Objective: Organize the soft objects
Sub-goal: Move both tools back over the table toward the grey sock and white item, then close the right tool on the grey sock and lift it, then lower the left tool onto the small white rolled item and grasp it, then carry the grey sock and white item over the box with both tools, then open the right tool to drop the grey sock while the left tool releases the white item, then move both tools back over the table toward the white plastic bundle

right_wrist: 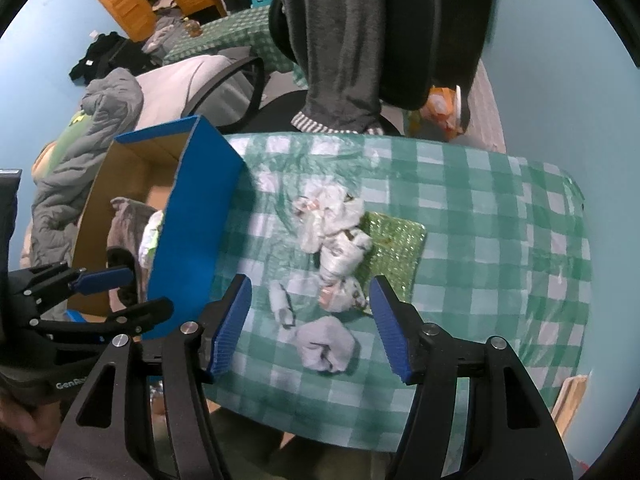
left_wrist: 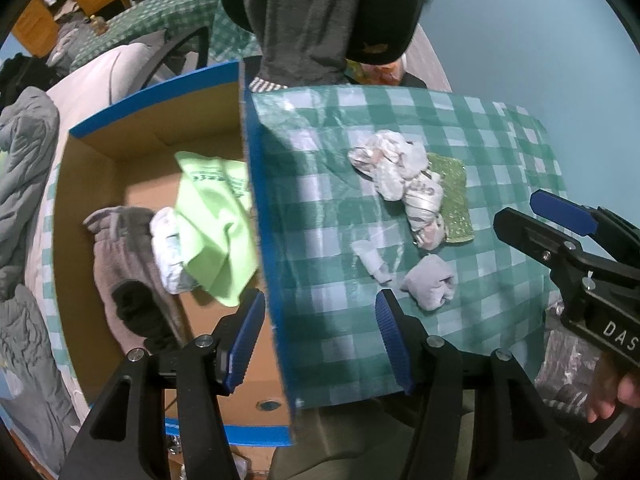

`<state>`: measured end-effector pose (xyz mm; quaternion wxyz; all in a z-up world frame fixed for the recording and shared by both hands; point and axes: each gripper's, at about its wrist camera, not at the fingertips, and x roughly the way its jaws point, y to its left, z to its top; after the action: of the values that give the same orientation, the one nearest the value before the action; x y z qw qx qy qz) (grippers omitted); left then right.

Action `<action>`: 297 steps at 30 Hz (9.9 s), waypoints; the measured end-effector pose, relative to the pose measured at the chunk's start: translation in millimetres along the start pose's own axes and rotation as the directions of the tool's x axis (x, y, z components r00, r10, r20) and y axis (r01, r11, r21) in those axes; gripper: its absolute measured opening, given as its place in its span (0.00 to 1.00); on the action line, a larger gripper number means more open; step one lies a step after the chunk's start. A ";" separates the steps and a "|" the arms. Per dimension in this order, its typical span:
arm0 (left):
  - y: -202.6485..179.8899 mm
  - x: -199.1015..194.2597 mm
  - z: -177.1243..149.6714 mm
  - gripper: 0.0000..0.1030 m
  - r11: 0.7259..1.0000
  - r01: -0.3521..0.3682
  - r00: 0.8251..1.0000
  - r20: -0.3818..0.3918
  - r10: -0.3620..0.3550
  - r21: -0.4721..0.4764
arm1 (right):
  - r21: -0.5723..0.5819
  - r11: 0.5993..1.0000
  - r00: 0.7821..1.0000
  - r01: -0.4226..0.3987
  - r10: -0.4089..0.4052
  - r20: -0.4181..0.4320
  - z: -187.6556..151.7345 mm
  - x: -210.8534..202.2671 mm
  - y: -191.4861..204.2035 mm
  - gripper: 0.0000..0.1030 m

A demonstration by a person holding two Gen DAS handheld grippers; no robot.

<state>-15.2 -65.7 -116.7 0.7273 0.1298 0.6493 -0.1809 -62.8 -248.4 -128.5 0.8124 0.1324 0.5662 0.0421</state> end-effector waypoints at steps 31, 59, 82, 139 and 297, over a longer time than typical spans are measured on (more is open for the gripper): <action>3.5 49.1 -6.5 0.57 0.999 -0.021 0.996 -0.090 0.018 -0.025 | 0.029 1.000 0.996 0.005 -0.002 -0.091 -25.3 30.7 -19.7 0.60; -6.6 80.2 -17.2 0.63 1.000 -0.019 0.991 -0.132 0.021 0.016 | -0.031 0.999 0.981 -0.021 0.015 -0.195 -55.7 86.1 -10.3 0.60; -3.8 101.1 -16.1 0.63 1.000 0.012 0.988 -0.152 -0.016 -0.026 | -0.083 0.995 0.978 -0.052 0.034 -0.206 -66.4 106.9 -12.8 0.25; -43.4 118.2 24.3 0.16 0.986 0.004 0.990 -0.137 -0.027 -0.168 | -0.056 0.997 0.996 -0.047 0.042 -0.079 -26.6 42.0 -72.7 0.24; 146.9 -28.8 -26.9 0.43 0.952 -0.113 0.991 0.037 0.128 -0.284 | -0.257 0.954 0.988 -0.155 0.150 -0.040 51.3 42.2 166.4 0.59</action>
<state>21.4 80.8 -98.3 0.7655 0.0593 0.6391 -0.0455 13.6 -87.8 -106.5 0.8112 0.0681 0.5522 0.1797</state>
